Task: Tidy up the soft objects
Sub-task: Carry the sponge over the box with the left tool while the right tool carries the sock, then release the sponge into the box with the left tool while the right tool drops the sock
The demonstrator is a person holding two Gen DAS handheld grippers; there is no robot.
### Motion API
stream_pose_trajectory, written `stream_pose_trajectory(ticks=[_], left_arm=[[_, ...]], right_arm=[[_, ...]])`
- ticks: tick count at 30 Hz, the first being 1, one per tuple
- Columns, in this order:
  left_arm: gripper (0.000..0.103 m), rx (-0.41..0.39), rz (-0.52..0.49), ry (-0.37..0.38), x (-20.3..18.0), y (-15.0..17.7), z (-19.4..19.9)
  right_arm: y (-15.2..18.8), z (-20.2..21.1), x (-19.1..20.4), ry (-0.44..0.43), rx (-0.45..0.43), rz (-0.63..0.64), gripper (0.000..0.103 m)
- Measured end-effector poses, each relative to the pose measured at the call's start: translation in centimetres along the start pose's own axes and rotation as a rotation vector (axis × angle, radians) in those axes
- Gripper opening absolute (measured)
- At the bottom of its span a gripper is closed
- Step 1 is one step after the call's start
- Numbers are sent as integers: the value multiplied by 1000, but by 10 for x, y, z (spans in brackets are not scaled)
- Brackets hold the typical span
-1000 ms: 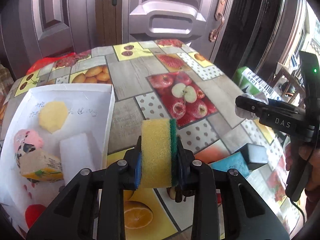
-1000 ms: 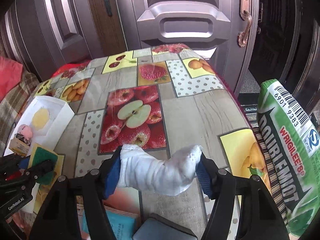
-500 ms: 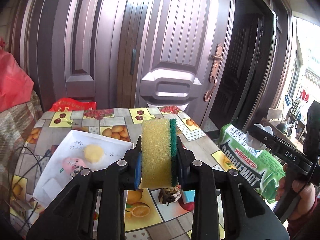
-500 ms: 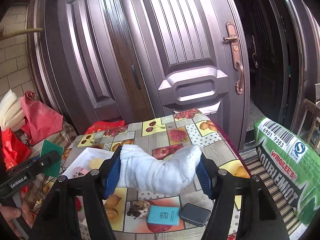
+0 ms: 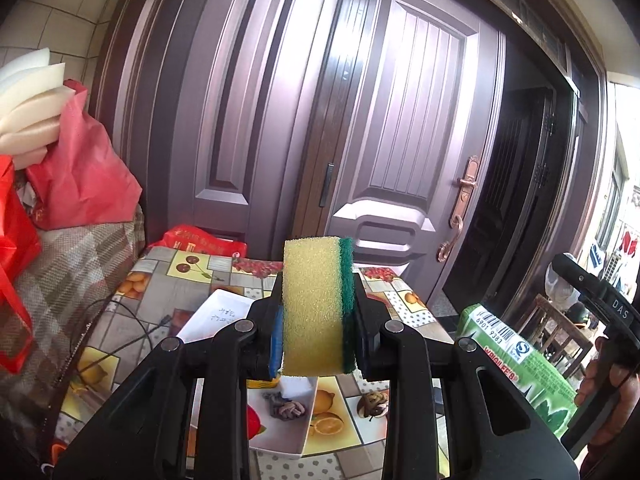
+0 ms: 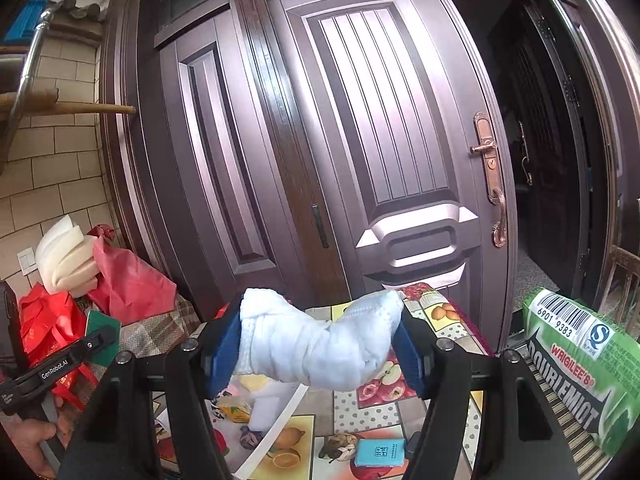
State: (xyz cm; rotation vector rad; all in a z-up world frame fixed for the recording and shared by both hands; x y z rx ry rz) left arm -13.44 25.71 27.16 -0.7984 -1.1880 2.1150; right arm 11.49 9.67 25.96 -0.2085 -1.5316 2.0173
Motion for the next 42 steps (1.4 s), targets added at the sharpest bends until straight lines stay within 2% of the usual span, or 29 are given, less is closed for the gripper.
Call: stream_pose_trajectory(ticks=[11,22,28,31,34,36,42], left_arm=[[27,-35,125,-76,79,4,23],[27,7,249,-114,146,26,-4],[27,116,261,-103,158,50,-57],[27,232,267,-86,156,75,-104],[27,310,255,-74,148,96,-137],[27,335,244,-76,144,104,-148],[27,360,248,-118,153,109,-168]], right_arm=[[-1,-20,62,-80,21,93,67],[21,-70,106,-106,114,177,67],[47,-120,115,-103,215,205,67],[70,-160,117,-105,306,214,67],[99,-202,117,-94,413,212,67],[117,-225,116,-95,469,206,67],[154,-270,118,-96,553,215,69]])
Point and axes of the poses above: each gripper's, at about its wrist camera, not at the fingertips, and z roughly against the way its jaws point, x to its left, y to its underside, the point moved 7 cm from there along -z, roughly the way its jaws point, and after that the axes turned 7 degrees about x, right-handed, at the moved point
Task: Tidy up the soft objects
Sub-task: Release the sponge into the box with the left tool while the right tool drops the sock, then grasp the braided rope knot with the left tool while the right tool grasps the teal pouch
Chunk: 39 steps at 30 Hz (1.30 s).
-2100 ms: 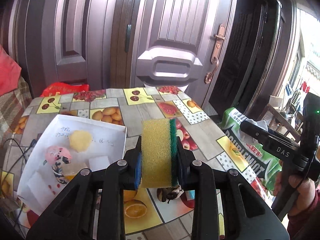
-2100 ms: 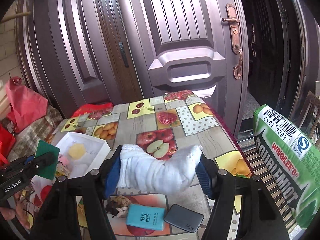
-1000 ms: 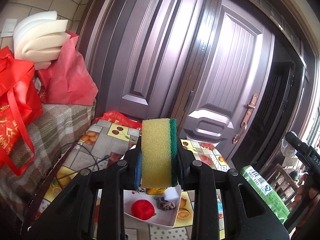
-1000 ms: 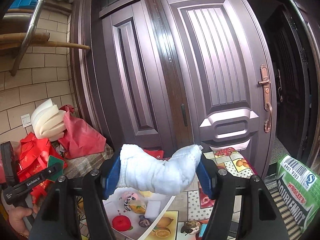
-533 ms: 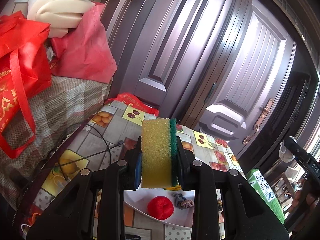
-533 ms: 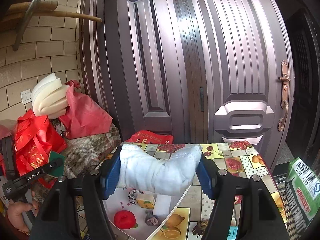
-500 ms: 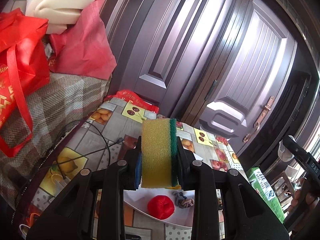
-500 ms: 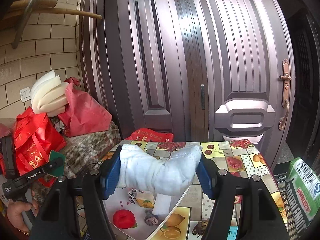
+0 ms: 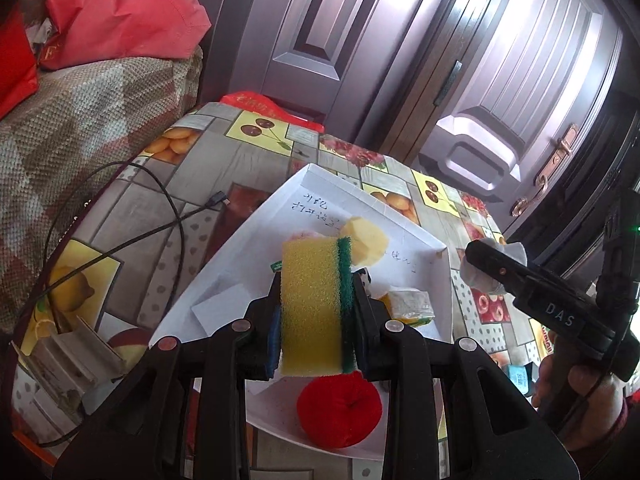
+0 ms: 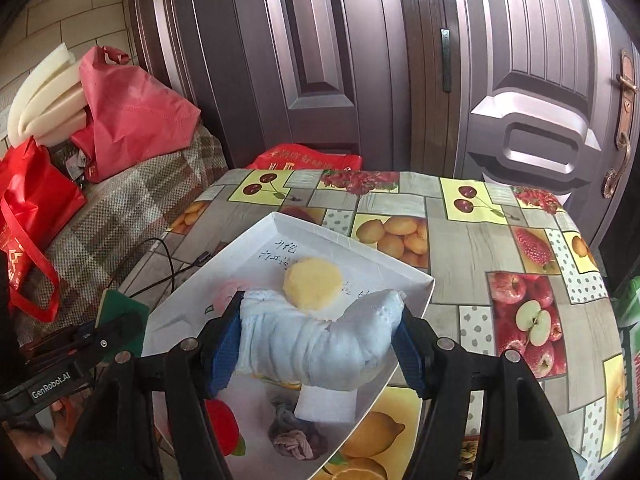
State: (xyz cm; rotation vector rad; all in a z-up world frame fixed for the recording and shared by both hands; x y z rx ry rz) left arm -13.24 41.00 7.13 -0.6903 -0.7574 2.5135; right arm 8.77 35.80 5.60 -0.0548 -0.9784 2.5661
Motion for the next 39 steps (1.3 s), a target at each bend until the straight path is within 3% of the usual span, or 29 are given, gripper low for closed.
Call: stream_pose_trajectory(ticks=[3,4,5,7,13,18,25,29,32,39], left_arm=[[35,5,29,-7,8,-1,-5],[57,2,36,-11,9,-1,-6],[87,-6,41,-25,11,-1,-6],[103,-33,51,-59,16,-2,-3],[103,-40,64,-96,18,-3,4],[103,-63,50,-75,4,-3,21],[103,-55,-34,-7,-44,6,32],[103,-2,-114,24,-83,25,22],[103,48,-151,45,-106,42,12],[103,127,-219,43,-133,76,0]], right_arm=[[-1,-18,0,-14,18,-8,78],[0,-21,0,-23,24,-11,82],[1,-23,0,-28,21,-14,84],[3,-21,-2,-21,10,-19,86],[6,-6,-11,-8,-18,-43,87],[4,34,-27,24,-88,-50,87],[20,100,-98,117,-163,-63,87],[54,101,-147,206,-66,-63,87],[88,78,-160,204,66,8,87],[148,26,-123,134,258,464,87]])
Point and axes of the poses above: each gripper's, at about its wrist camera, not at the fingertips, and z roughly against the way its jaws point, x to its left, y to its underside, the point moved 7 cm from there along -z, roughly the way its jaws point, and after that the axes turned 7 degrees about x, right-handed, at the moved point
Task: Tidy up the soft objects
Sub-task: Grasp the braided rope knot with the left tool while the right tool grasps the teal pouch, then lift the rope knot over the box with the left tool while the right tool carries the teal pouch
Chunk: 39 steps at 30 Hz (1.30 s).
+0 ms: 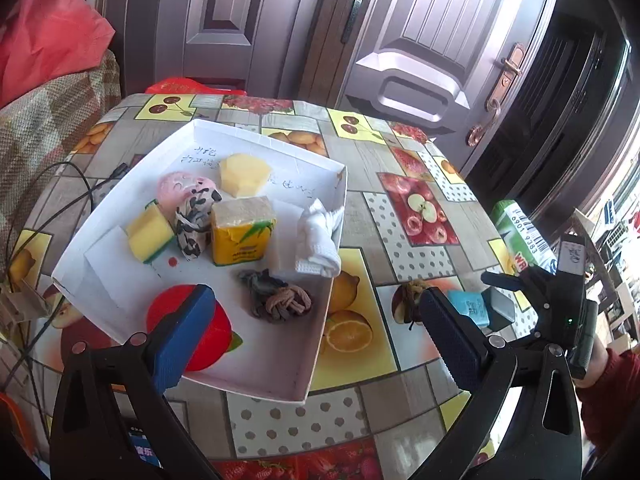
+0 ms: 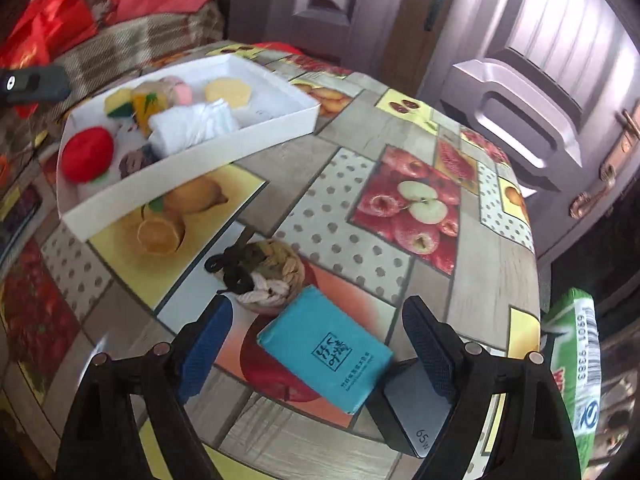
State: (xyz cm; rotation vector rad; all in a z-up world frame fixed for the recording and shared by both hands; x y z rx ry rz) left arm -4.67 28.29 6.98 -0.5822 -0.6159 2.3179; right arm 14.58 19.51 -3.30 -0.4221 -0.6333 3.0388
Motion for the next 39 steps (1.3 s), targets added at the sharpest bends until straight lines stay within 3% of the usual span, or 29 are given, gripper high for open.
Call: stream_pose_trajectory(ticks=[4,8,11,14,17,21,25,27,28,29,31,34,39], left_arm=[[103,46,-29,4,-13,14,-7],[103,61,-17,-1,-23,23,-13],[103,79,-22,-4,-35,26,-20],[103,103,-53,-4,-54,27,-34],[103,147,-98,4,-80,31,-56],[103,206,-184,-4,-113,35,-96],[102,220,-209,-43,-132,27,-135],[97,233,-208,-74,-135,24,-152],[87,242,-213,-89,-135,25,-159],[66,249,-220,-106,-134,27,-165],[48,197,-267,-145,-135,29,-163],[40,179,-249,-108,-135,36,-154],[38,119,-209,-71,-138,39,-116]], right_arm=[[3,-18,11,-47,63,166,87],[12,-29,11,-111,107,199,86],[18,-22,21,-165,111,192,59],[34,-7,37,-188,103,205,58],[58,19,39,-223,59,100,57],[96,56,23,-198,-6,-86,57],[123,92,-3,-166,-63,-246,57],[133,109,-15,-156,-87,-303,57],[137,117,-20,-150,-98,-324,57],[141,122,-26,-145,-107,-340,57],[147,136,-30,-125,-123,-354,57],[147,144,-37,-108,-148,-365,57],[131,162,-45,-90,-246,-404,58]])
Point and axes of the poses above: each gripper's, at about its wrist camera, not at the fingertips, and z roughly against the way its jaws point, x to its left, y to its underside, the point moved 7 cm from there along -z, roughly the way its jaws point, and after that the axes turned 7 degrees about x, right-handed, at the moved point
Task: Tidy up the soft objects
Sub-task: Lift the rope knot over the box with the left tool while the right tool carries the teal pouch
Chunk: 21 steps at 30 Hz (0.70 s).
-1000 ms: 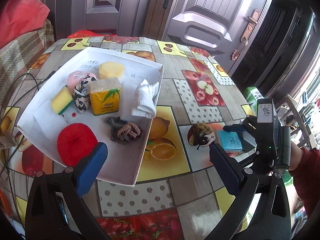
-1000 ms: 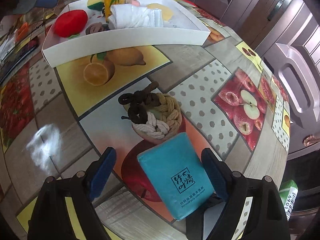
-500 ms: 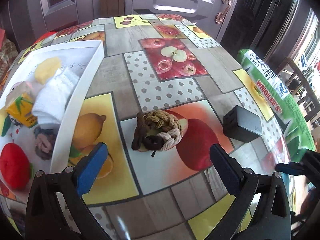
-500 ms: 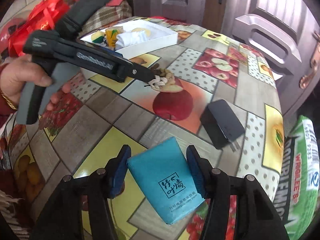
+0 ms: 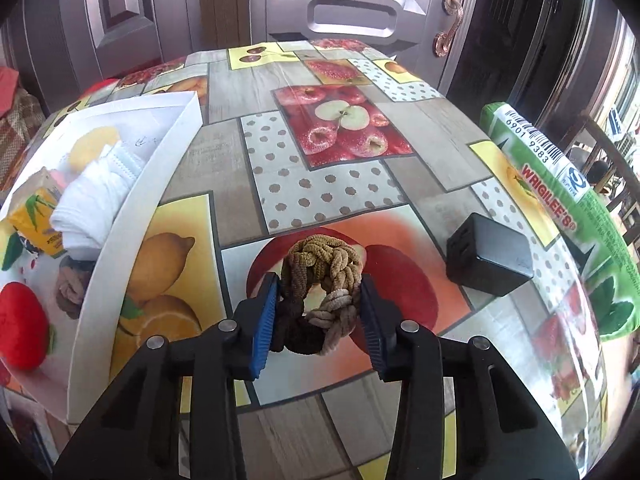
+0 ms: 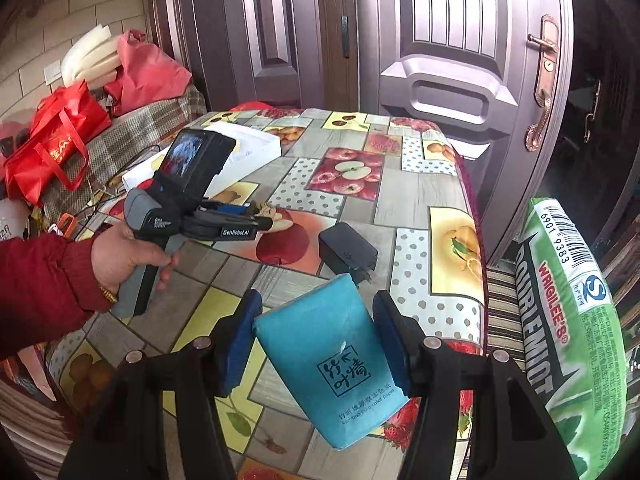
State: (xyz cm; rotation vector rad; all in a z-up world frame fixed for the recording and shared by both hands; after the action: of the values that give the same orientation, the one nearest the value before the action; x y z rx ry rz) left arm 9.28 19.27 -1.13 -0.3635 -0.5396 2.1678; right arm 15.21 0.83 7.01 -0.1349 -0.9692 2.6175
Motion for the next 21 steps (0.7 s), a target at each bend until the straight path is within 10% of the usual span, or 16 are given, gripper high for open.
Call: stream_pose_trajectory(ticks=[21], left_arm=[[39,-382,72,-74,119,-4,244]], right_arm=[[-130,86,64,-53,-470,-191,58]])
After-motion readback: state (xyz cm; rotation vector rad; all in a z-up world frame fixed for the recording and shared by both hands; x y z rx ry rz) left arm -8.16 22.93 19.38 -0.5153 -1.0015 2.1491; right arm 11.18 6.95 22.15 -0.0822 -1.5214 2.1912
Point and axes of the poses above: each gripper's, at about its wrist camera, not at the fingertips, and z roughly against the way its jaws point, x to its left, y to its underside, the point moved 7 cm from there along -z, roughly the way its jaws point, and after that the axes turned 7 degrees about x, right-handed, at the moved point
